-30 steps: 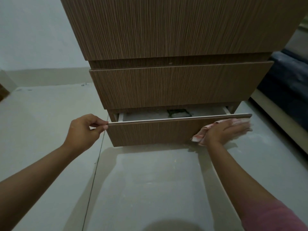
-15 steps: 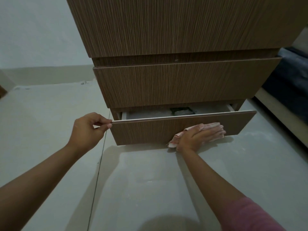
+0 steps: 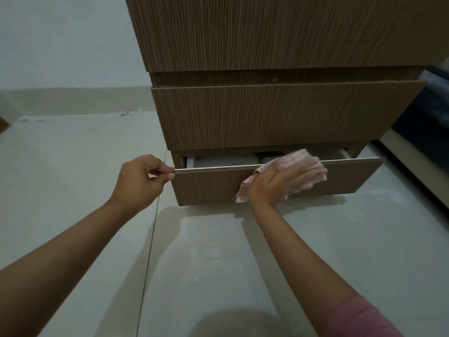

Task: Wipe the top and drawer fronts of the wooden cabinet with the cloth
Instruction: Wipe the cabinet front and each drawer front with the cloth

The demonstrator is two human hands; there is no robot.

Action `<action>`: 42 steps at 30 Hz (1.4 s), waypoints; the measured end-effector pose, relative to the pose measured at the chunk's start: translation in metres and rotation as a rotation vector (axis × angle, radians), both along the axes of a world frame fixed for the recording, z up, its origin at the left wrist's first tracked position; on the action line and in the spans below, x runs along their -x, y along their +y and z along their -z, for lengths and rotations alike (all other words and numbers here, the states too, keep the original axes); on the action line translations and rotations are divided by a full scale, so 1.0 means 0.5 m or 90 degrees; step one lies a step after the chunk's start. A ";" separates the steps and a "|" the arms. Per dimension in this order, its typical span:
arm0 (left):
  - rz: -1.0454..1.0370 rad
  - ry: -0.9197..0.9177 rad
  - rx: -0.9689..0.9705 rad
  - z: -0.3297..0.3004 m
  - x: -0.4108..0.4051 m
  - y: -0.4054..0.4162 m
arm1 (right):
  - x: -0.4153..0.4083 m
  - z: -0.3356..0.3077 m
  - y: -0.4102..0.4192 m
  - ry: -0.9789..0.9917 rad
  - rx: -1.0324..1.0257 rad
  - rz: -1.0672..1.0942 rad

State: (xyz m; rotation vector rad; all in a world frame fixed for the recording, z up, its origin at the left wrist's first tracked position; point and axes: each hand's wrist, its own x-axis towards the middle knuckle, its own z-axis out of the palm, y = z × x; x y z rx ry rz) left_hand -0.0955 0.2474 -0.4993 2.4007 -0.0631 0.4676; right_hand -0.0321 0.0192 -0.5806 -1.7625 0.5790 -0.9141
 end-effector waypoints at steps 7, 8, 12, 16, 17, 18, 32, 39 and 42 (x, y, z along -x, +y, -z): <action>0.009 0.006 0.022 -0.003 0.001 0.000 | 0.044 0.042 0.073 -0.010 0.096 -0.030; 0.011 0.007 0.025 -0.003 0.001 0.001 | 0.047 0.056 0.071 0.006 0.100 -0.036; 0.009 0.013 0.035 -0.003 0.001 0.002 | 0.050 0.087 0.042 0.032 0.087 -0.051; 0.011 0.015 0.038 -0.003 0.001 0.001 | 0.037 0.074 0.015 0.060 0.024 -0.027; 0.011 0.015 0.038 -0.003 0.001 0.001 | 0.036 0.064 0.016 0.058 0.007 -0.026; 0.010 0.016 0.038 -0.003 0.001 0.001 | 0.034 0.055 0.021 0.049 -0.006 -0.029; 0.007 0.019 0.056 0.003 -0.017 0.004 | 0.061 0.068 0.233 -0.019 0.126 -0.132; 0.014 0.044 0.046 -0.002 -0.017 0.006 | 0.063 0.129 0.158 0.037 0.189 -0.144; 0.015 0.052 0.046 -0.004 -0.018 0.007 | 0.053 0.109 0.131 0.032 0.141 -0.120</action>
